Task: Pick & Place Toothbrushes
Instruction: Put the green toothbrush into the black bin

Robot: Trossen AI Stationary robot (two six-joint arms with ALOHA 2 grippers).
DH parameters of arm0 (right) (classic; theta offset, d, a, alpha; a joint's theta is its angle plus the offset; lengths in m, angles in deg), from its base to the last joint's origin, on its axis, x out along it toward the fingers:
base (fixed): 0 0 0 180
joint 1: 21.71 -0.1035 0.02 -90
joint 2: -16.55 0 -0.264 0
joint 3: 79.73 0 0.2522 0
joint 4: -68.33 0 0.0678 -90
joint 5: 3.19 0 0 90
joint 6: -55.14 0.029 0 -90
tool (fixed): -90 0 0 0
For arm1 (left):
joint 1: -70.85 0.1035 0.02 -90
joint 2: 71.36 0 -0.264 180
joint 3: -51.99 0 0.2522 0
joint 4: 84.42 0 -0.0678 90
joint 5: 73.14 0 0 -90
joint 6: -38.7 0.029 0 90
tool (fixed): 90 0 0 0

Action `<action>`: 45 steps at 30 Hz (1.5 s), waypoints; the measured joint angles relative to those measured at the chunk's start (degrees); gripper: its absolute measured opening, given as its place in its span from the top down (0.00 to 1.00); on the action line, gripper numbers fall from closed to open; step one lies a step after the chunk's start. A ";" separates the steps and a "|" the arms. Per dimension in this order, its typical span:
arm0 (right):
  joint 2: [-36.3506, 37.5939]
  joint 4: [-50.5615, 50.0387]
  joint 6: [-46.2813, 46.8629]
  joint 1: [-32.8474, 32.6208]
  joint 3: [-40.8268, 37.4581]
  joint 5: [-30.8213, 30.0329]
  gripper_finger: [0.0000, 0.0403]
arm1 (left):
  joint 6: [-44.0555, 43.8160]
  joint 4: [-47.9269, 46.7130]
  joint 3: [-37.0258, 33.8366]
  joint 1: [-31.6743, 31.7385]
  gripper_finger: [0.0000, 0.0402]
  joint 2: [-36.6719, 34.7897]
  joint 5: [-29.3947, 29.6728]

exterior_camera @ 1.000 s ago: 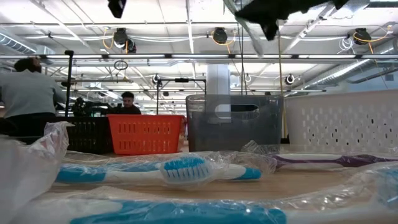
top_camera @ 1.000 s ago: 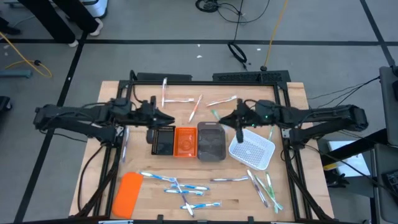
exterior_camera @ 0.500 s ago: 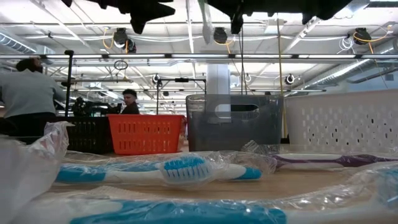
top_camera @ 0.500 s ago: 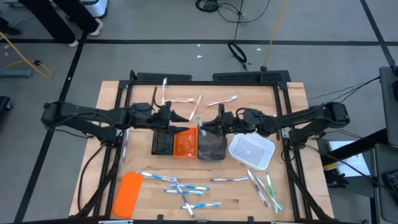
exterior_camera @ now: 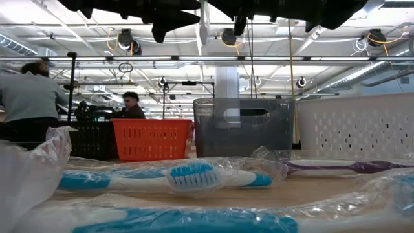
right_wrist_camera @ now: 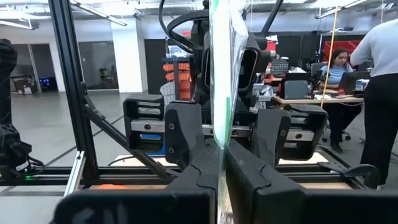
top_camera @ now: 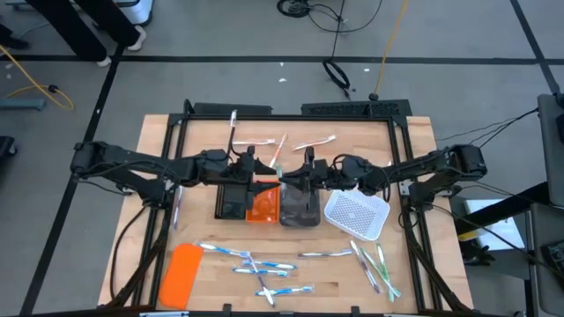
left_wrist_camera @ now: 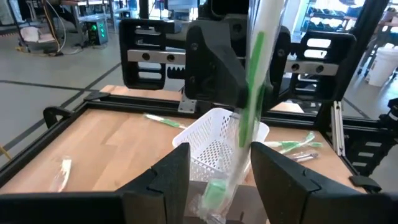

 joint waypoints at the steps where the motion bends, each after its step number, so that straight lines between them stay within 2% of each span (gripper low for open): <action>1: 0.00 0.02 -0.12 0.00 0.00 -0.02 0.99 | -0.01 0.42 0.00 0.02 0.57 0.15 -0.01; 13: -0.84 1.06 -0.68 0.08 0.01 -1.53 0.99 | -0.33 3.98 0.00 0.00 0.57 0.61 -1.12; 23: -0.85 1.44 -0.61 0.13 0.02 -1.51 0.99 | -1.76 9.92 -0.04 -0.68 0.58 5.91 -1.64; 27: -0.85 0.84 -0.60 0.13 0.02 -1.51 0.99 | -1.62 10.78 0.04 -0.66 0.67 6.51 -1.62; 34: -0.85 0.34 -0.57 0.12 0.02 -1.49 0.98 | -1.42 10.62 0.04 -0.63 0.96 6.48 -2.36; 40: -0.85 -0.15 -0.57 0.11 0.02 -1.46 0.97 | -1.55 10.28 0.04 -0.63 0.96 6.48 -2.55; 45: -0.79 -1.40 -0.57 0.13 0.07 -1.46 0.92 | -3.51 8.55 0.00 -0.78 0.97 5.52 -2.68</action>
